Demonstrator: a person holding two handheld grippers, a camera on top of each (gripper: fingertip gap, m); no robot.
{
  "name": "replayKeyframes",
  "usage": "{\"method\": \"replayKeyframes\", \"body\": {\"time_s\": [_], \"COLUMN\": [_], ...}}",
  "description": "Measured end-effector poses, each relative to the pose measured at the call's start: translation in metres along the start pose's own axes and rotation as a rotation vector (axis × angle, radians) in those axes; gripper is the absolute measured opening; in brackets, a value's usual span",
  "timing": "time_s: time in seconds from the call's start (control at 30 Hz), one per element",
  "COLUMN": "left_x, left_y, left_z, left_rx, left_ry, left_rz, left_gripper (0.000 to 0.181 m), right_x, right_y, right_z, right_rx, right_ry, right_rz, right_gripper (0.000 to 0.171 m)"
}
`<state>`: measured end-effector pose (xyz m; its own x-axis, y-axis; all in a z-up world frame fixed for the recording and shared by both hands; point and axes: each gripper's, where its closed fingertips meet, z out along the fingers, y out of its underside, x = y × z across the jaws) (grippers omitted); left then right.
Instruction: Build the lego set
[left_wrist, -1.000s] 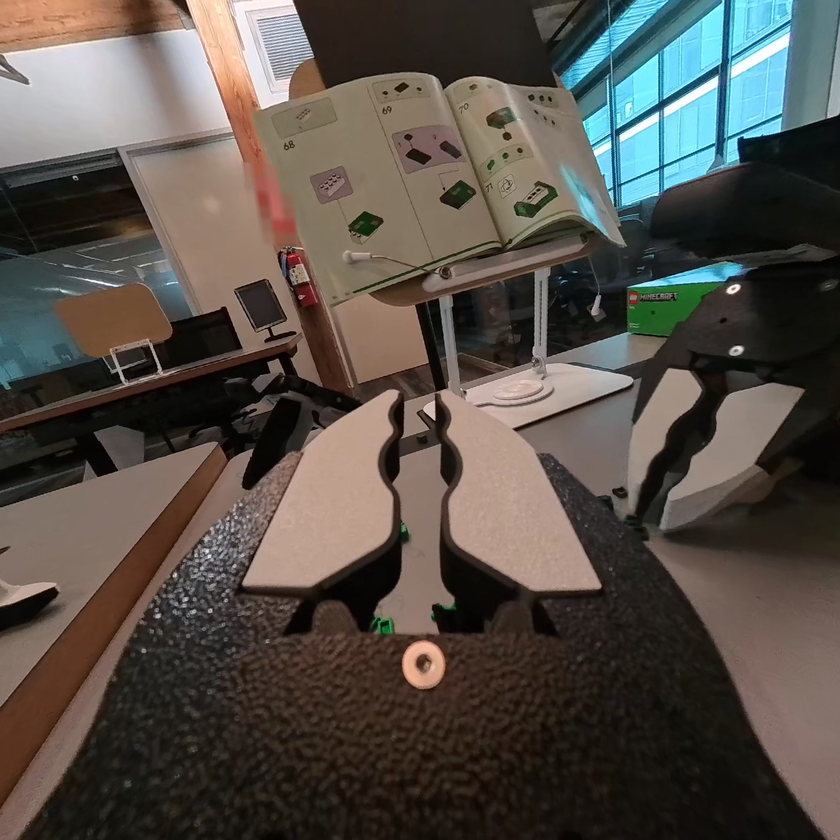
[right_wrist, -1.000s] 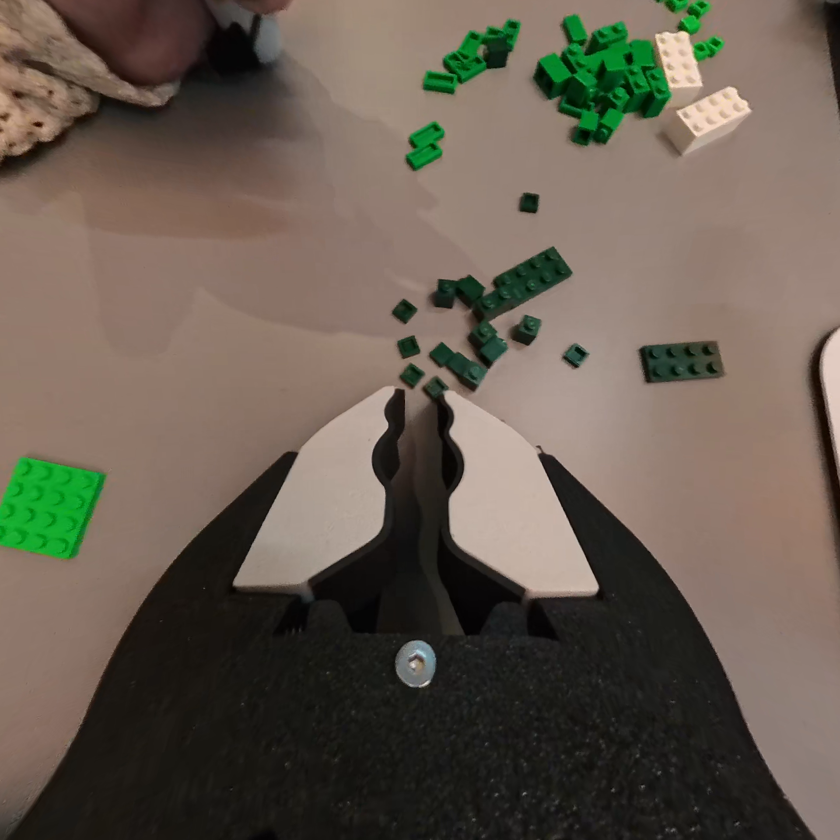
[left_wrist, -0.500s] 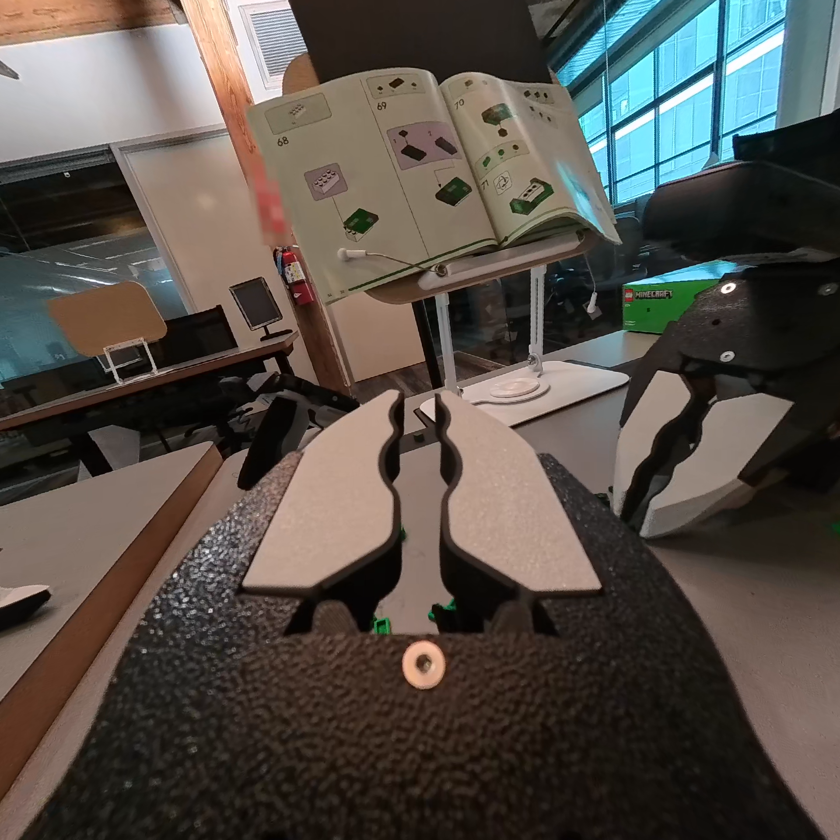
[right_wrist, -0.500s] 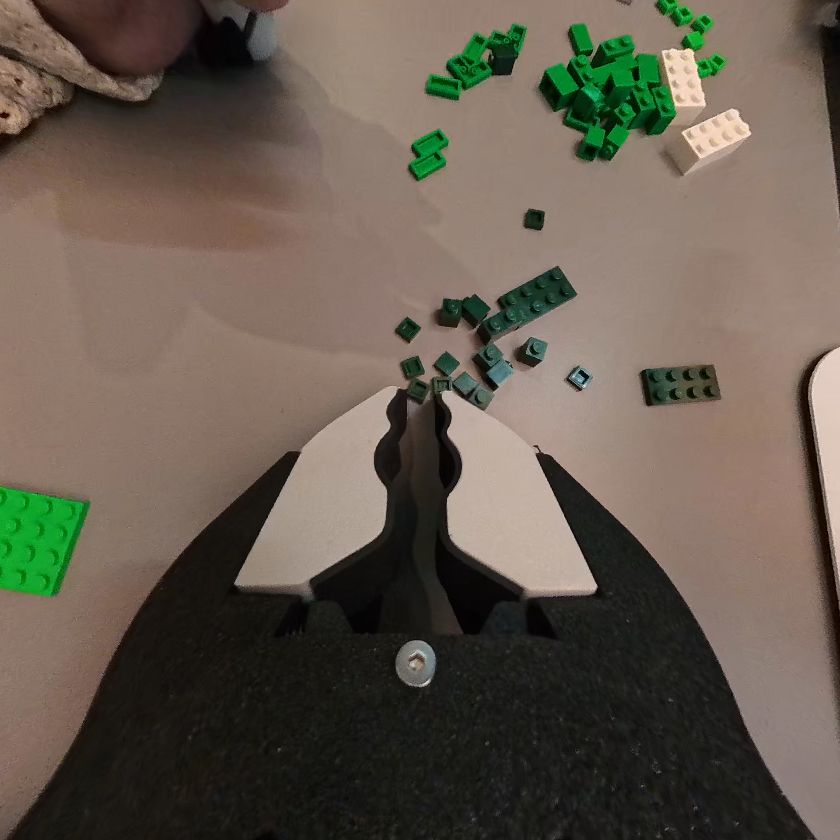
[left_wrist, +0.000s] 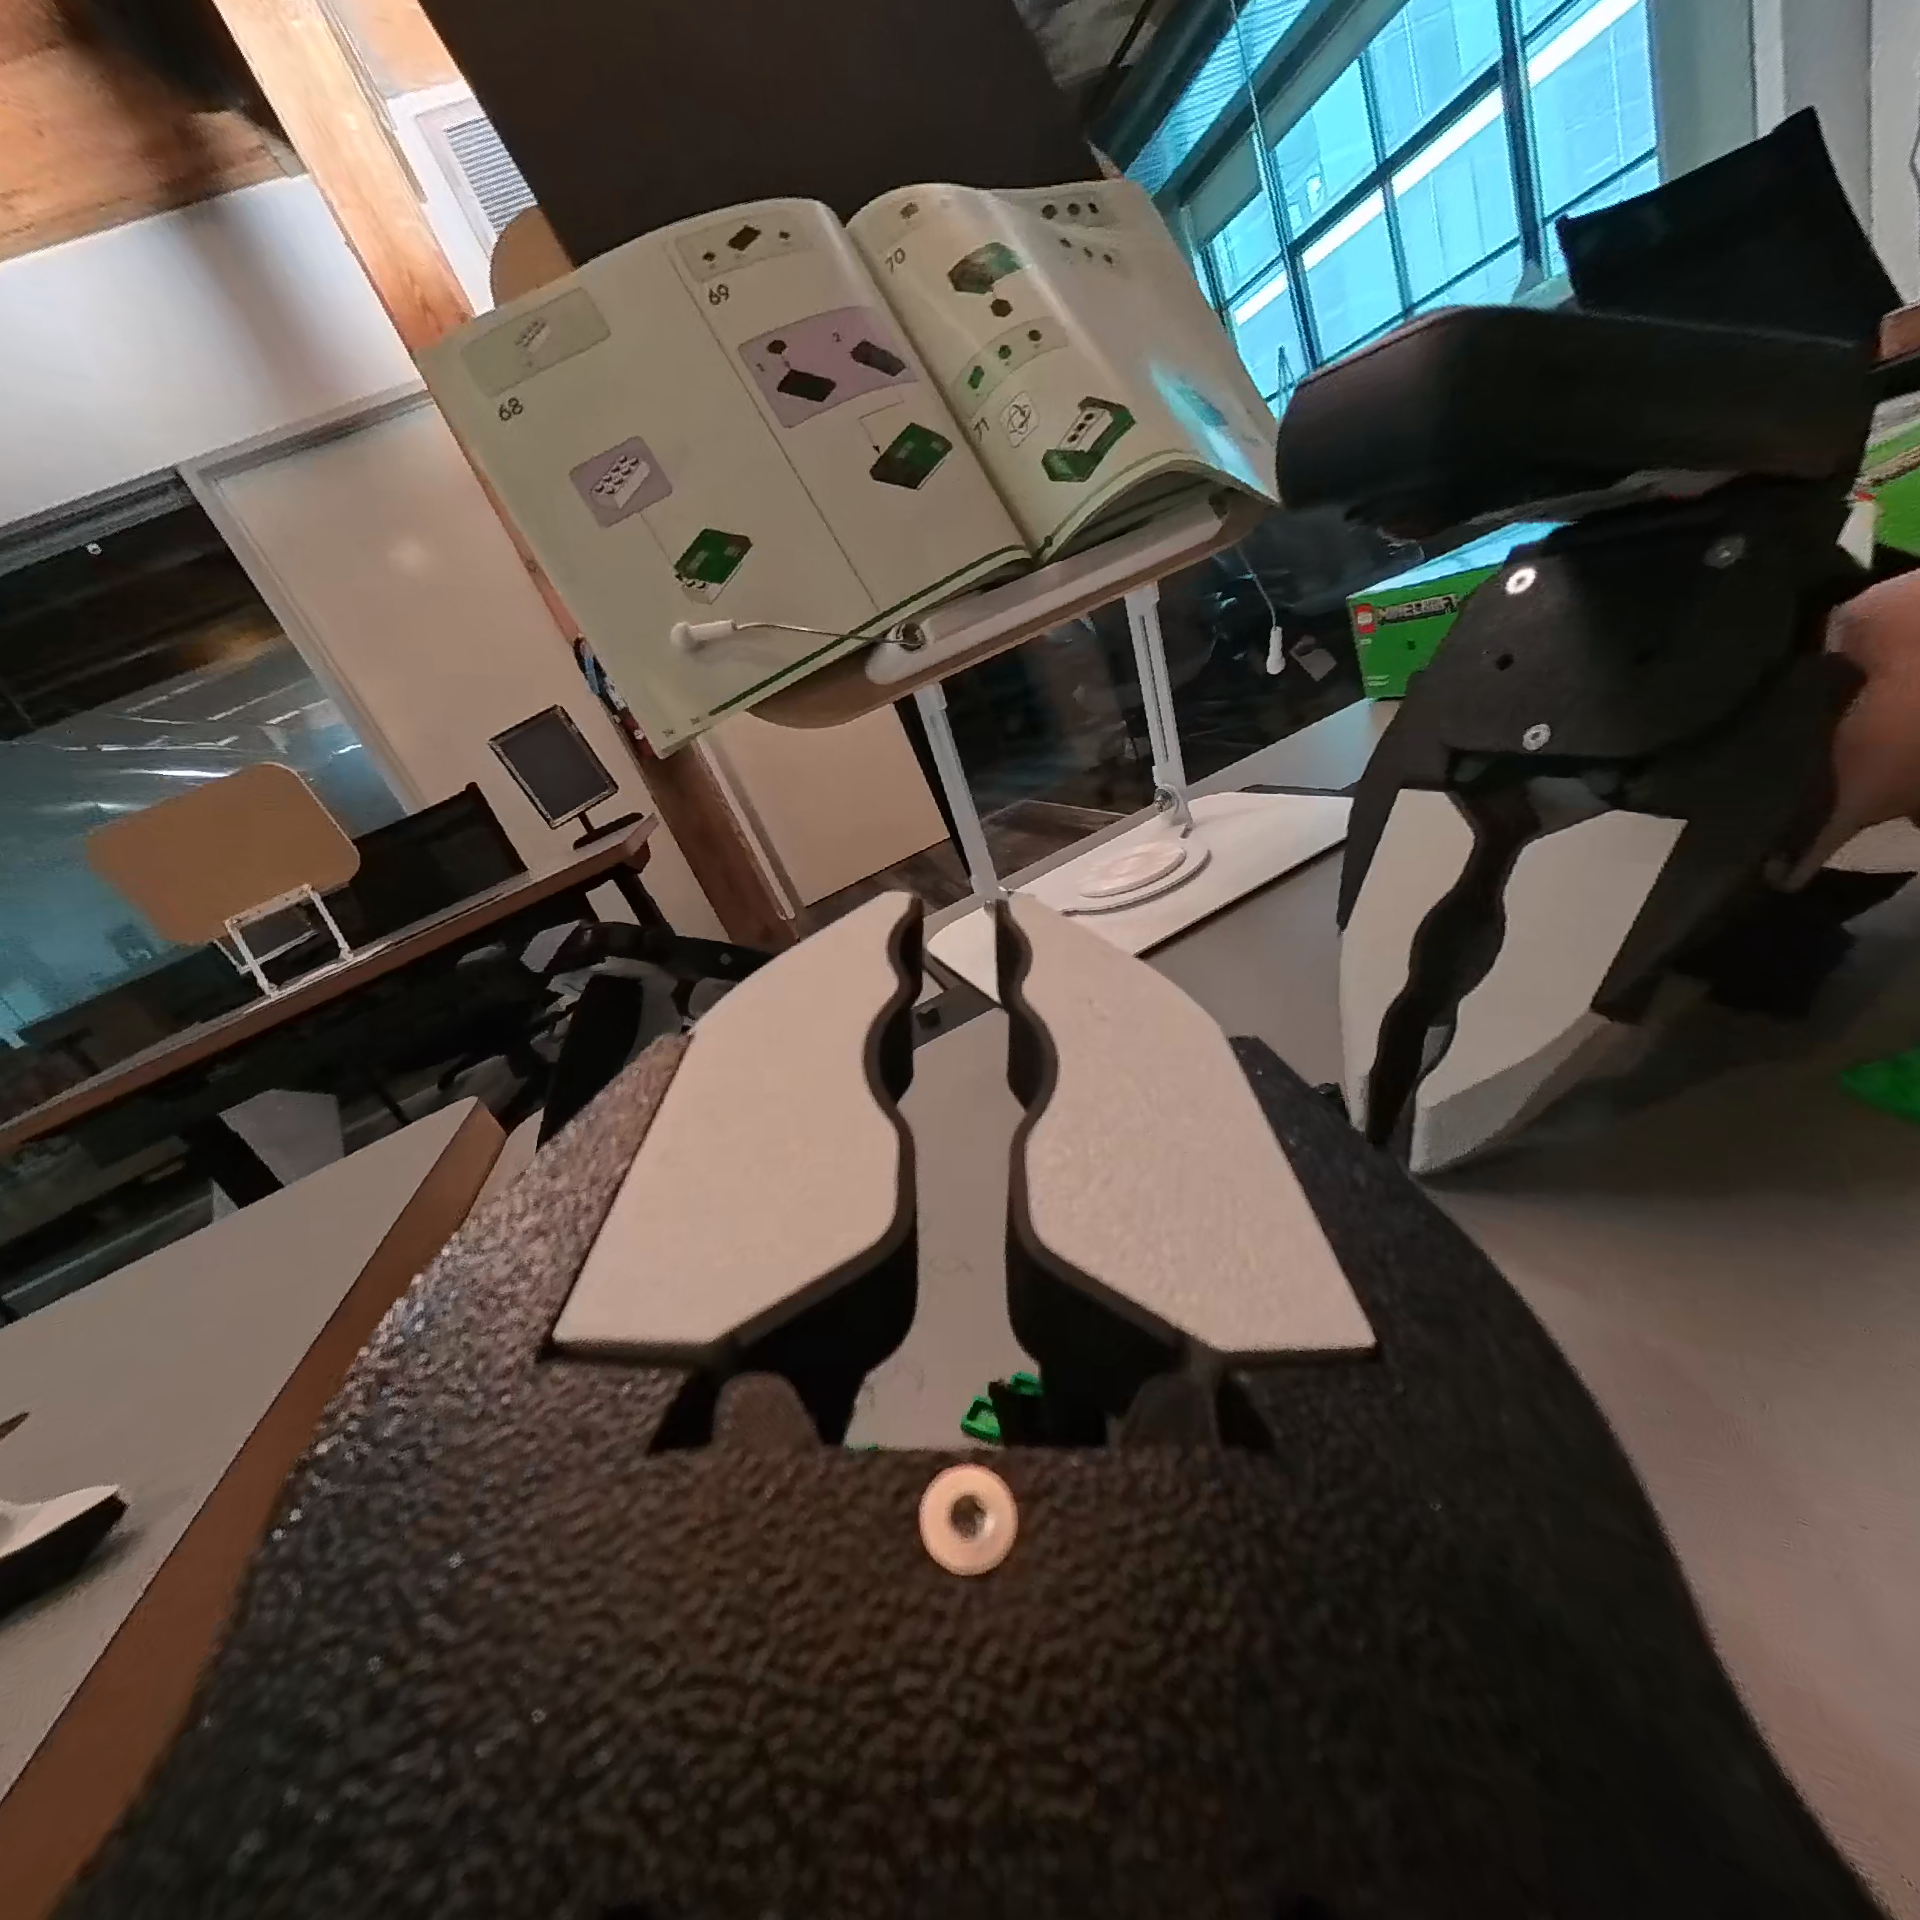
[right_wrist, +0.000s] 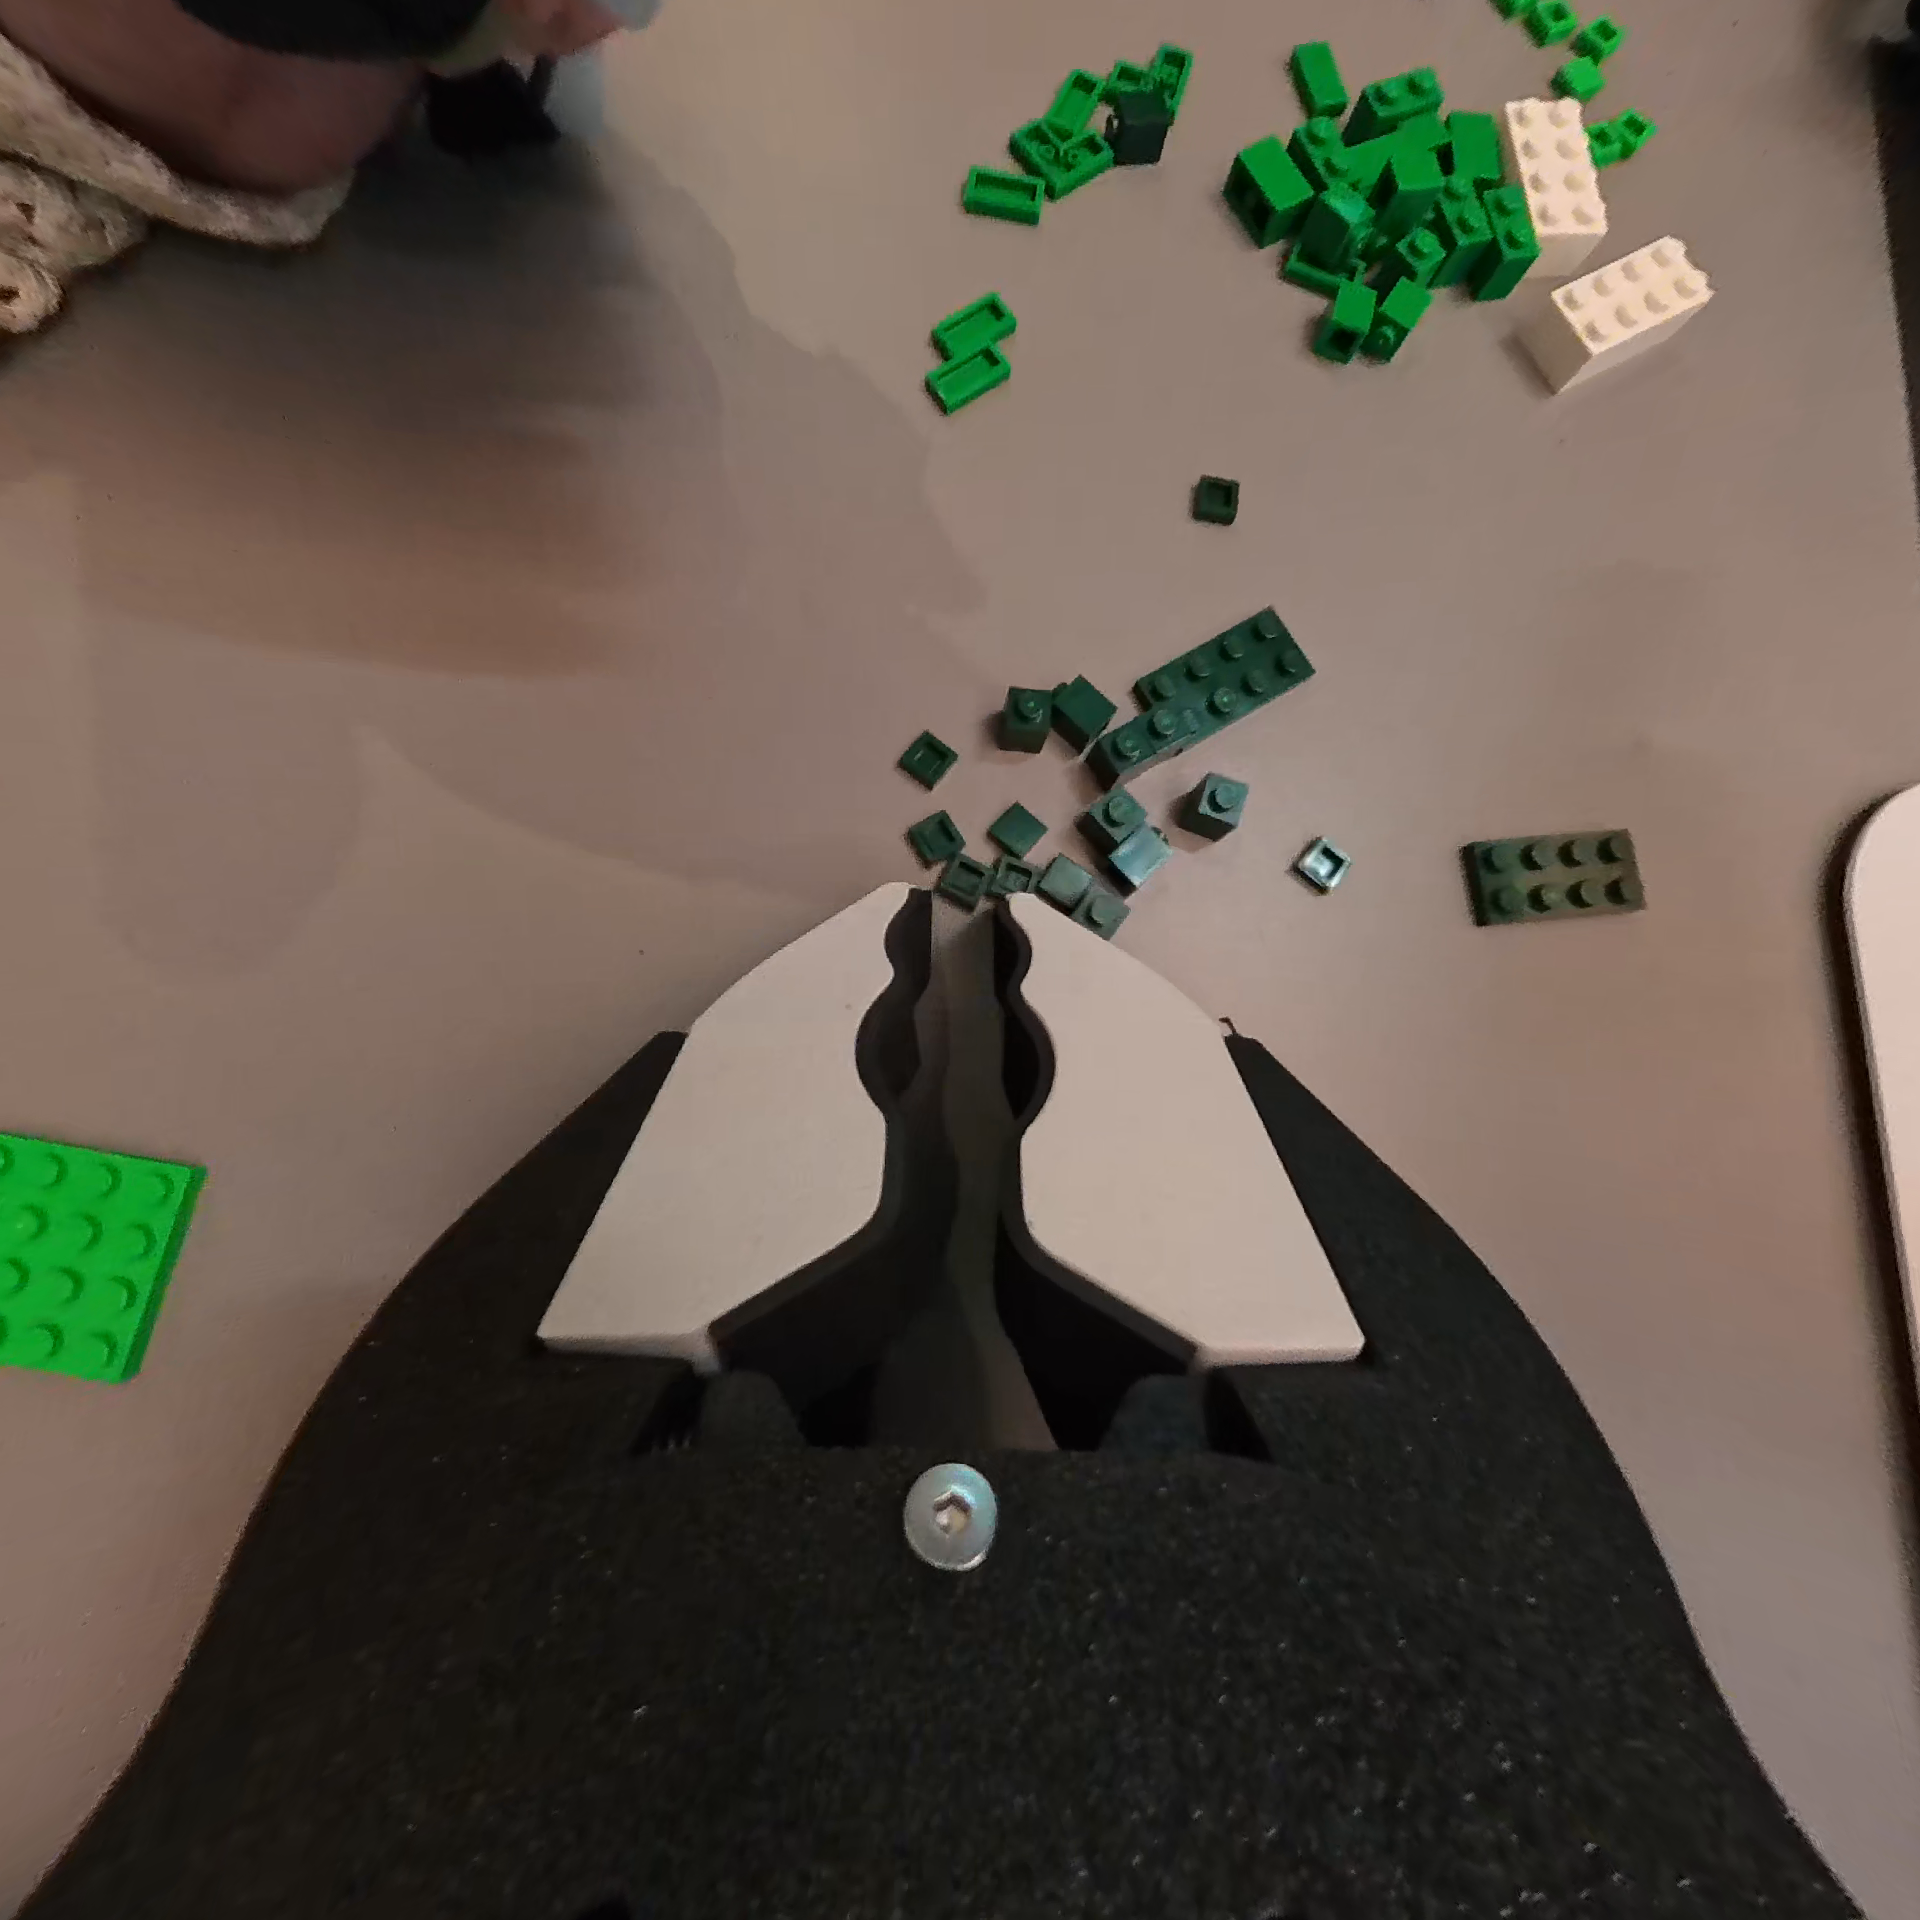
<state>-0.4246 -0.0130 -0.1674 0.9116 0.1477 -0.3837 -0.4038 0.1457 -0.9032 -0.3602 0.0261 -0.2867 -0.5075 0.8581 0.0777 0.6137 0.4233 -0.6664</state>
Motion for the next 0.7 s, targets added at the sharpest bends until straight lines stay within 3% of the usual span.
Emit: {"method": "replayKeyframes", "body": {"time_s": [0.37,0.7], "left_x": [0.0010,0.0035], "left_y": [0.0012,0.0018], "left_z": [0.0010,0.0018], "left_rx": [-0.005,-0.007], "left_ry": [0.004,0.014], "left_rz": [0.001,0.006], "left_gripper": [0.013,0.013], "right_x": [0.0036,0.0020], "right_y": [-0.0035,-0.0041], "right_z": [0.0026,0.0038], "right_rx": [0.024,0.010], "right_ry": [0.029,0.035], "right_rz": [-0.004,-0.031], "right_gripper": [0.017,0.008]}}
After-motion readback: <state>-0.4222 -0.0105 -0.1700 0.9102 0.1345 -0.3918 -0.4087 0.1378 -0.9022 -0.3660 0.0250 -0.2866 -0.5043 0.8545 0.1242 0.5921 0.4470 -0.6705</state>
